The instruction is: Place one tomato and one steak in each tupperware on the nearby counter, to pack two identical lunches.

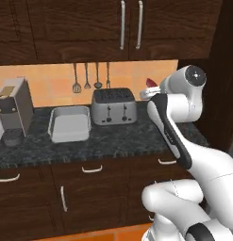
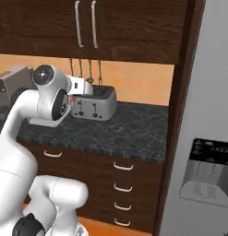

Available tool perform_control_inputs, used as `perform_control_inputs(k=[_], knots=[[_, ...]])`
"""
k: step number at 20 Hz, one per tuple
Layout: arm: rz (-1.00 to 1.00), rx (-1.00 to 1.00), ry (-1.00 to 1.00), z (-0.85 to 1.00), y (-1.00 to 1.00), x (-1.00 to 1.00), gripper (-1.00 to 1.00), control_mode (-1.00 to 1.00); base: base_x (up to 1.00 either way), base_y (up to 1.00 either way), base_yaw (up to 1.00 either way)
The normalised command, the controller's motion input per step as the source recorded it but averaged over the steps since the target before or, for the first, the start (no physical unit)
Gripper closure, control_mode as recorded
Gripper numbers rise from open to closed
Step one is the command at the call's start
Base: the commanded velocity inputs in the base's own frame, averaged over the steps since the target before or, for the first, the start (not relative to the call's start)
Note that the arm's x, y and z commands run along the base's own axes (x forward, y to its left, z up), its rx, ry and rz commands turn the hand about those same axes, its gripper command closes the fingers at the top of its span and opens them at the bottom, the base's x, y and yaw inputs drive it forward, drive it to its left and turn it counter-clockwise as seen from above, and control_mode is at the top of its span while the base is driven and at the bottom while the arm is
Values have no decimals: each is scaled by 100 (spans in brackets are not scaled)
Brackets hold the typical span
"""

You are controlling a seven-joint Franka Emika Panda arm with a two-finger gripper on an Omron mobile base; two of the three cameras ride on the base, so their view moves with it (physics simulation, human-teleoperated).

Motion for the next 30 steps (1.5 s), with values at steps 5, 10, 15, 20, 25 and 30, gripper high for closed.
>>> perform_control_inputs(k=[5,10,15,20,25,30], knots=[[0,0,0,0,0,0,100,100,7,100,0],[0,0,0,0,0,0,100,100,31,100,0],[0,0,0,0,0,0,100,100,36,95,-13],[0,0,0,0,0,0,100,100,46,31,-22],[0,0,0,0,0,0,100,100,53,-7,-8],[-2,0,0,-14,-7,0,100,-100,20,-2,-4]])
